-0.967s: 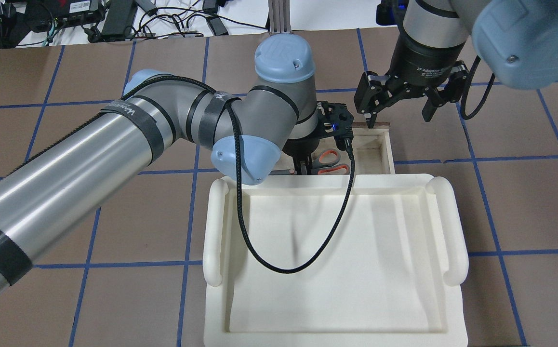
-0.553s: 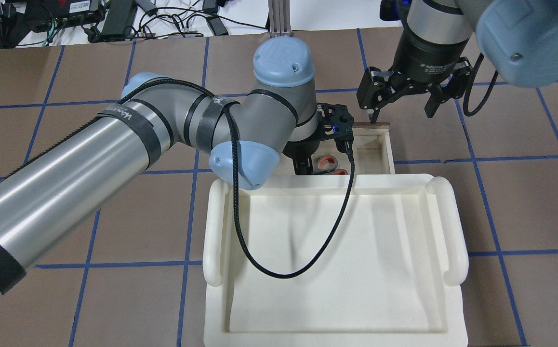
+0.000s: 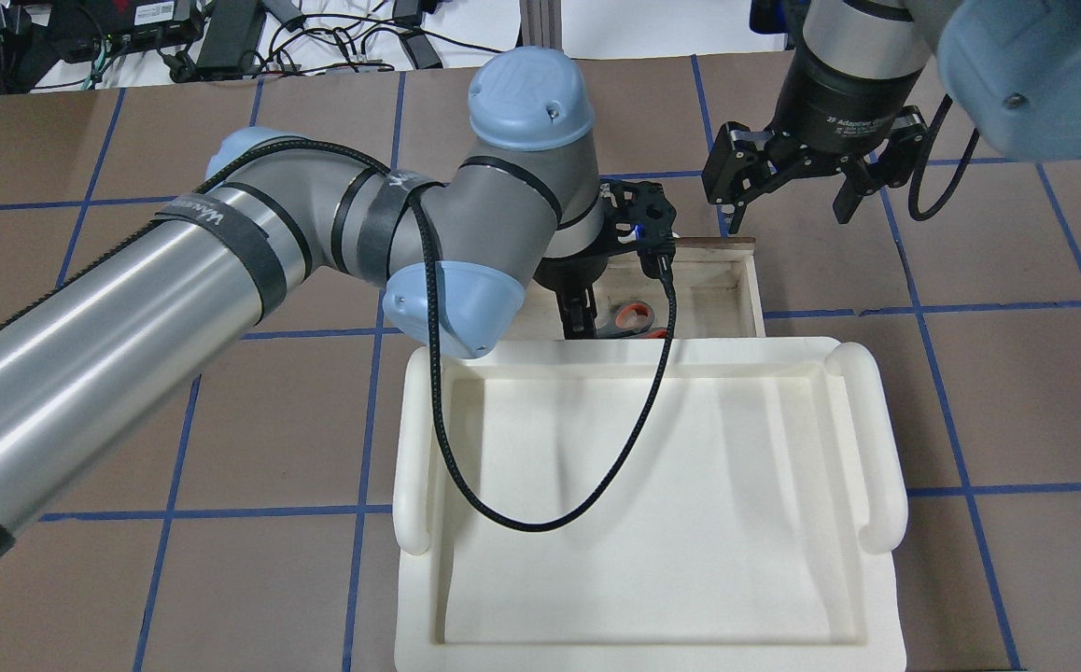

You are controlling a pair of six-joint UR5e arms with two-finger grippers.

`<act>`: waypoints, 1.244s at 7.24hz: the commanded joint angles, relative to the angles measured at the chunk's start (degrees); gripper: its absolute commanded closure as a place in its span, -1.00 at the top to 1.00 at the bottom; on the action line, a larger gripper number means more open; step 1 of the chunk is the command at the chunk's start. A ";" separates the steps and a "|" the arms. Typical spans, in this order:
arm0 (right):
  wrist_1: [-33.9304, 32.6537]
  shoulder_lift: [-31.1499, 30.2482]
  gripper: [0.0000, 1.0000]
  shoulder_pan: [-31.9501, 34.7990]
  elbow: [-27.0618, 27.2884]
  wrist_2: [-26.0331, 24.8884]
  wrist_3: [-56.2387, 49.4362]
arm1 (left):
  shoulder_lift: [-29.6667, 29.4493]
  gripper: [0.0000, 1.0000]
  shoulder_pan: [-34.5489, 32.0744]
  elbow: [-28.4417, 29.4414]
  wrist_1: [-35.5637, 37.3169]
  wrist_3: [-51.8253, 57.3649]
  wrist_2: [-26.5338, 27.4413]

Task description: Place scissors in drawer with both arms

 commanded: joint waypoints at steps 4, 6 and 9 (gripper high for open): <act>0.12 0.06 1.00 2.90 0.04 0.07 4.95 | 7.13 0.73 20.67 5.54 -15.63 3.70 -0.61; -0.84 0.50 1.00 5.29 0.04 0.24 5.39 | 9.42 0.77 22.63 5.54 -16.77 -21.77 0.44; -2.25 0.67 1.00 5.20 -0.48 -0.03 5.04 | 11.80 0.79 22.37 4.32 -19.23 -45.23 3.58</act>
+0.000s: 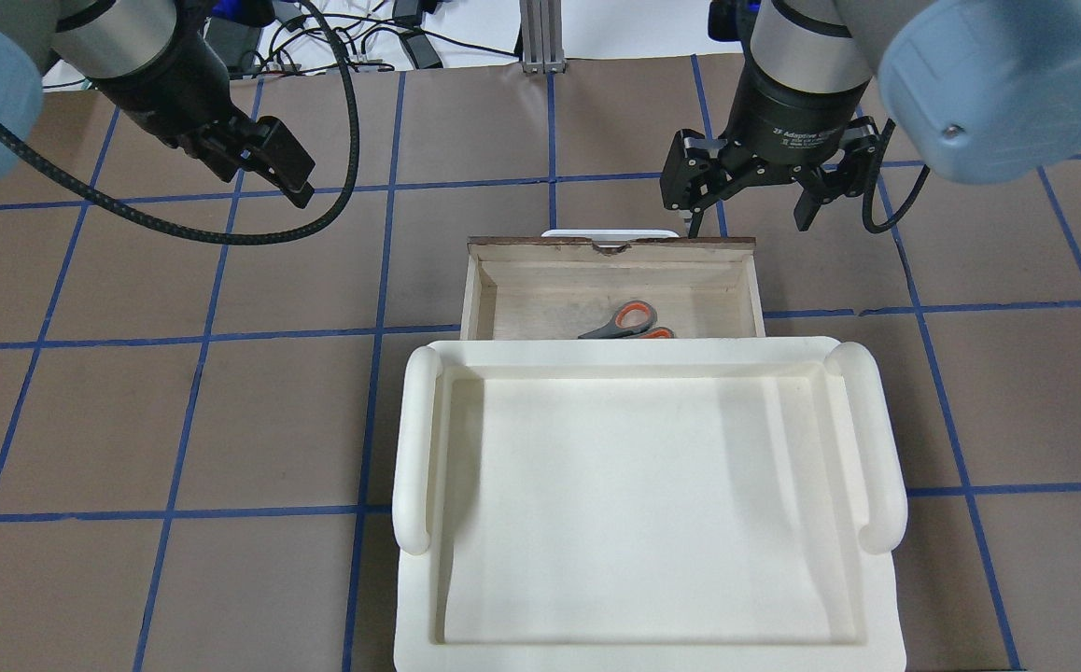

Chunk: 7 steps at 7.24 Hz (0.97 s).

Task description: Place scissors in drawer with both arms

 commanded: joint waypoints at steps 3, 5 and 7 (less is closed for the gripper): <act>-0.72 -0.39 1.00 -0.29 -0.89 0.06 0.20 | 3.08 0.79 -0.08 -0.53 -4.23 -20.89 3.49; -1.08 -0.39 1.00 -0.29 -0.89 -0.03 0.29 | 2.56 0.79 -0.17 -0.53 -4.23 -23.80 2.88; -1.08 -0.39 1.00 -0.29 -0.89 0.06 0.29 | 3.08 0.79 -0.52 -0.53 -4.23 -24.00 3.32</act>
